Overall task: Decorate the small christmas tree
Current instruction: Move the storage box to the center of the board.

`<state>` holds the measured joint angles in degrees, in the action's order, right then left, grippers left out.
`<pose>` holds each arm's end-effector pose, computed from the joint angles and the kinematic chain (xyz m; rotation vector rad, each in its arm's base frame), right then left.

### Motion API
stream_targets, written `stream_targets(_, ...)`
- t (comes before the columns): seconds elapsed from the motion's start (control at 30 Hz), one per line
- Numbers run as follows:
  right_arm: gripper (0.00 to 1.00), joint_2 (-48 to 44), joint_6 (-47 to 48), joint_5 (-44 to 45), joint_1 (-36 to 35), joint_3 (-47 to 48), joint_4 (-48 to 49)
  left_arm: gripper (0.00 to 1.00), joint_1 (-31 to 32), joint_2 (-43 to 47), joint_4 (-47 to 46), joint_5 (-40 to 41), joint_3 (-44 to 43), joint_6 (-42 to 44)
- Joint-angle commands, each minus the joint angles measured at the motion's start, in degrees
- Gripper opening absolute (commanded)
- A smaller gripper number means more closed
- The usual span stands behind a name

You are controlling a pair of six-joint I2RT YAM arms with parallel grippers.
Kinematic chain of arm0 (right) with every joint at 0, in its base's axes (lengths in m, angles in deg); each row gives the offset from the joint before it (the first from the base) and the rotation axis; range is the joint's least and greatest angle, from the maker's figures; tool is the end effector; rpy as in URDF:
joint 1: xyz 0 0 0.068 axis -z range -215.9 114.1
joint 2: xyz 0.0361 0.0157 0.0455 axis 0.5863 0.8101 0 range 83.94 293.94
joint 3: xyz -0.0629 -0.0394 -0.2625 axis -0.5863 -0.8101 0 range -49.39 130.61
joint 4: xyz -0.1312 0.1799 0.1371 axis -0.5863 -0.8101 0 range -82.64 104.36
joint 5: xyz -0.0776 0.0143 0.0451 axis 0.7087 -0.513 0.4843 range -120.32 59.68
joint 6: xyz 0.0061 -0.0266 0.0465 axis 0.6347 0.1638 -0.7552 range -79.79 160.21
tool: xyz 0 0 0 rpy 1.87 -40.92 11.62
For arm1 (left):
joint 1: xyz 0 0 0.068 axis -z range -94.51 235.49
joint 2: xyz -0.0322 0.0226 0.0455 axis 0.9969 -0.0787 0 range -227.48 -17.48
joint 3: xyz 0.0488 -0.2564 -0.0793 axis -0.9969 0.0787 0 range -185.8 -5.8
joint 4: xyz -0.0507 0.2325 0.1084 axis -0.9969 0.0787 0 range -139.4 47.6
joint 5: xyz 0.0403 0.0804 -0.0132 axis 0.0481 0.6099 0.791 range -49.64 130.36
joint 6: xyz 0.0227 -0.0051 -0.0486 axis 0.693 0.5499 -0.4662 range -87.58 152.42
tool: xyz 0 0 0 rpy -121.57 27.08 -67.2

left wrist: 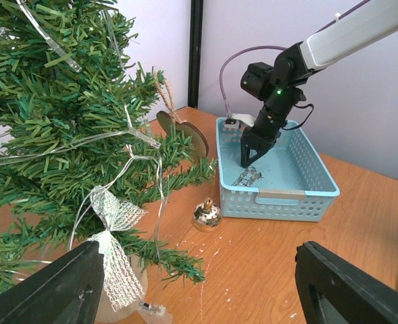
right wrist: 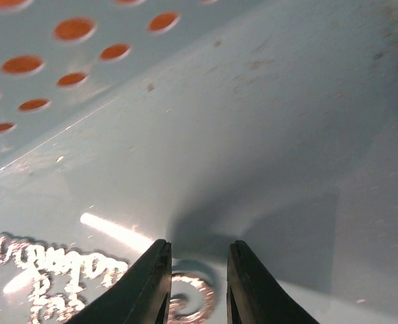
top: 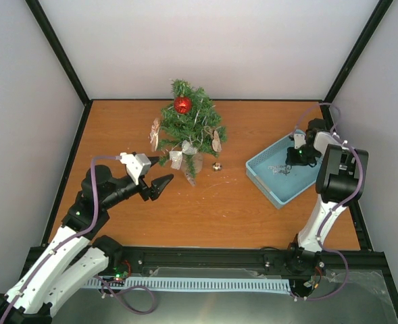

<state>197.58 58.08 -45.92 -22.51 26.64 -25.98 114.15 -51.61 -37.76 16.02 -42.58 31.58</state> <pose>0.3711 -0.0785 0.1474 -0.1529 2.8485 0.2951 0.1234 -0.0841 0.3163 0.7305 1.6141 -0.7425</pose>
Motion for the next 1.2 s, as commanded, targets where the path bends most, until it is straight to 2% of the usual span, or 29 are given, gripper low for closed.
stream_targets(0.0,0.26,-2.38,-5.73,1.86,-3.29,-4.85,-3.21,0.78,0.38,-0.48,-1.18,0.94,-0.4,1.2)
stream_targets(0.17,0.29,-9.35,-13.98,-1.22,-6.48,-13.96,5.32,0.78,0.4,-0.77,-0.62,2.75,-0.74,1.14)
stream_targets(0.3,0.31,-13.24,-17.47,-0.39,-10.34,-16.81,6.15,0.78,0.36,-0.88,-0.39,3.95,-1.01,0.06)
stream_targets(0.4,0.31,-16.97,-19.94,-2.51,-13.51,-18.72,7.14,0.74,0.4,-1.4,1.57,4.25,-2.02,-1.05)
stream_targets(0.5,0.3,-18.97,-21.4,-3.97,-15.63,-18.88,6.19,0.71,0.42,-1.25,2.04,1.76,-2.96,-1.71)
stream_targets(0.6,0.25,-20.32,-23.9,-0.13,-17.69,-17.88,3.73,0.68,0.43,-0.97,2.61,-0.46,-3.93,-4.5)
stream_targets(0.73,0.24,-26.07,-28.58,-3.59,-20.14,-22.87,7.87,0.65,0.38,-1.68,5.07,-2.54,-5.68,-9.92)
stream_targets(0.93,0.26,-31.64,-35.1,-2.84,-29.04,-28.16,13.58,0.61,0.42,-0.31,5.01,-4.06,-4.6,-13.63)
stream_targets(1.17,0.25,-34.74,-44.91,2.48,-40.91,-29.02,18.54,0.59,0.43,-1.41,5.48,-6.97,-6.17,-14.47)
